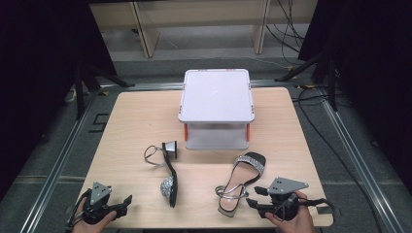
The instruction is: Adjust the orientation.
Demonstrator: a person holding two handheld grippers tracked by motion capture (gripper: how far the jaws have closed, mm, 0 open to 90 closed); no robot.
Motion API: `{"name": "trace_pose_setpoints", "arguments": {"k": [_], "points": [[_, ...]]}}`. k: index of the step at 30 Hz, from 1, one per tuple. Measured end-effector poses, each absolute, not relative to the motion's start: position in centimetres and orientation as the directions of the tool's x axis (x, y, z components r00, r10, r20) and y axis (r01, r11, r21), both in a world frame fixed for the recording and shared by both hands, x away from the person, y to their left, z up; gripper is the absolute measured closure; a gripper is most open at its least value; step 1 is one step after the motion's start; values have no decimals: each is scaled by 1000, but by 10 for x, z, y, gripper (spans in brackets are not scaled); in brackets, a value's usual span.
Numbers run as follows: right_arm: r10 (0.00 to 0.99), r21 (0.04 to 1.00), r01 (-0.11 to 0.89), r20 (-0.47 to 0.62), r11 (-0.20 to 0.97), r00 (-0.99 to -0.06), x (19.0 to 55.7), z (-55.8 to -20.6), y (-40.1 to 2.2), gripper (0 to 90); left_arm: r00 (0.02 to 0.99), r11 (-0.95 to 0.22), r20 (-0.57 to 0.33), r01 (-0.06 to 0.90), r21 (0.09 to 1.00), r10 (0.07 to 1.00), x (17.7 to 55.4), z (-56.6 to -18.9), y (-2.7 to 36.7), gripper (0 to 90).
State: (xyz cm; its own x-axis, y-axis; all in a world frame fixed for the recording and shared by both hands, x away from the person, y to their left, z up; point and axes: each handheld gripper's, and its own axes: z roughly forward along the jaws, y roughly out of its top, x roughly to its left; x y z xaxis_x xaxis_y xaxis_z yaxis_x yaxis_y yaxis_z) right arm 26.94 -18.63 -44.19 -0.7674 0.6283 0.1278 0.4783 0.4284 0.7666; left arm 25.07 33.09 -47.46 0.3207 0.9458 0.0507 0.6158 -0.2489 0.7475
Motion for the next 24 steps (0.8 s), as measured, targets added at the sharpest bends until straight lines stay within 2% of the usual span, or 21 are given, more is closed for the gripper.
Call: {"name": "trace_pose_setpoints", "arguments": {"k": [3,6,10,11,12,13,14,16,24], "points": [[613,784,430,81,448,-786,268,-440,-180,495,322,-258,60,619,742,945,251,-475,331,169],[600,789,421,83,448,-796,268,-440,-176,537,322,-260,62,619,742,945,251,-475,331,169],[622,741,433,26,514,-783,274,-448,-170,549,324,-266,68,623,735,944,250,-474,330,169],[617,740,432,29,516,-786,275,-448,-169,569,324,-257,57,619,742,944,251,-475,330,169],[599,751,426,51,504,-799,277,-448,-167,653,325,-252,51,617,746,944,251,-475,329,169],[592,753,416,44,510,-805,278,-448,-167,688,328,-265,63,620,738,942,251,-475,330,169],[592,753,416,44,510,-805,278,-448,-167,688,328,-265,63,620,738,942,251,-475,330,169],[567,746,379,3,547,-824,278,-448,-169,799,326,-247,44,616,748,944,251,-476,329,169],[560,711,358,-61,605,-826,279,-443,-180,802,329,-273,70,625,731,942,251,-474,331,170]]}}
